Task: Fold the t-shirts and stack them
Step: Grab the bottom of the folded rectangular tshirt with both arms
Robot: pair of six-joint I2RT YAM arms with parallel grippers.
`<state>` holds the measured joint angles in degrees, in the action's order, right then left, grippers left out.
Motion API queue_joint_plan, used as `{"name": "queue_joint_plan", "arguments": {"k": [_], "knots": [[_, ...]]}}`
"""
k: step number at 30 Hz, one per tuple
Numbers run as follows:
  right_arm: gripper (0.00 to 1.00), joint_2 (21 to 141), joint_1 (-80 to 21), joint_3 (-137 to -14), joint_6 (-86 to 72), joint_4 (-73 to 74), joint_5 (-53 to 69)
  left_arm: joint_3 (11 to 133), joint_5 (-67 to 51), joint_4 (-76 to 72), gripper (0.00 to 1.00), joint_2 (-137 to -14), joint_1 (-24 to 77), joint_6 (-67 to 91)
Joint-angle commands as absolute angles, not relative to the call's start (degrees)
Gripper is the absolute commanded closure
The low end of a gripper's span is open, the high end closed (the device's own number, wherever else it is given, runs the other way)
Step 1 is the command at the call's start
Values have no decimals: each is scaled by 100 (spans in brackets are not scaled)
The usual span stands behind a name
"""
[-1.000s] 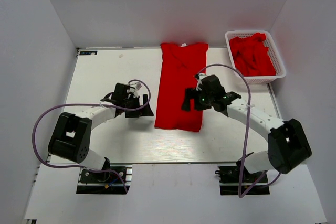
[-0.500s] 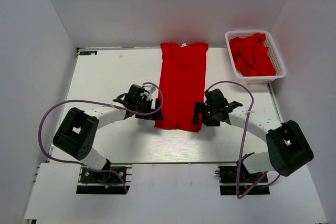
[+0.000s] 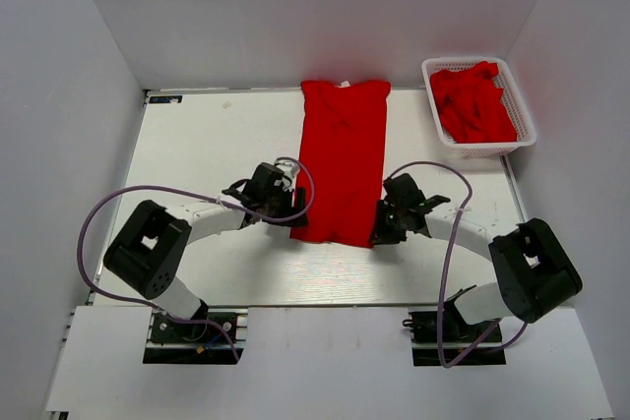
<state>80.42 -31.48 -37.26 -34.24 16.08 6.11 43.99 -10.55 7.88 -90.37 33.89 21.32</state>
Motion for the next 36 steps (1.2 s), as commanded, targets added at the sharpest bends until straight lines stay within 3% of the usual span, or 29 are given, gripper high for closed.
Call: {"name": "queue_joint_plan", "arguments": {"k": [1, 2, 6, 22, 24, 25, 27, 36], "knots": [[82, 8077, -3120, -3577, -3577, 1476, 484, 3955, -1001, 1354, 26, -9272, 3498, 2329], [90, 8068, -3111, -3499, -3586, 1468, 457, 3955, -1002, 1301, 34, -9272, 3559, 2329], [100, 7823, -3103, -3340, -3682, 1468, 317, 3894, -1063, 1354, 57, -9272, 3612, 2452], [100, 7655, -3120, -2953, -3595, 1266, 501, 3384, -1397, 1556, 50, -8921, 3717, 2391], [100, 7612, -3120, -2936, -3595, 1266, 501, 3384, -1345, 1556, 59, -8921, 3718, 2391], [100, 7603, -3120, -2918, -3595, 1240, 501, 3384, -1284, 1556, 75, -8973, 3718, 2391], [100, 7498, -3111, -2883, -3595, 1222, 518, 3384, -1013, 1556, 98, -8974, 3718, 2486], [100, 7076, -3076, -2628, -3568, 1642, 115, 3174, -290, 1775, 100, -8175, 3718, 2918]]}}
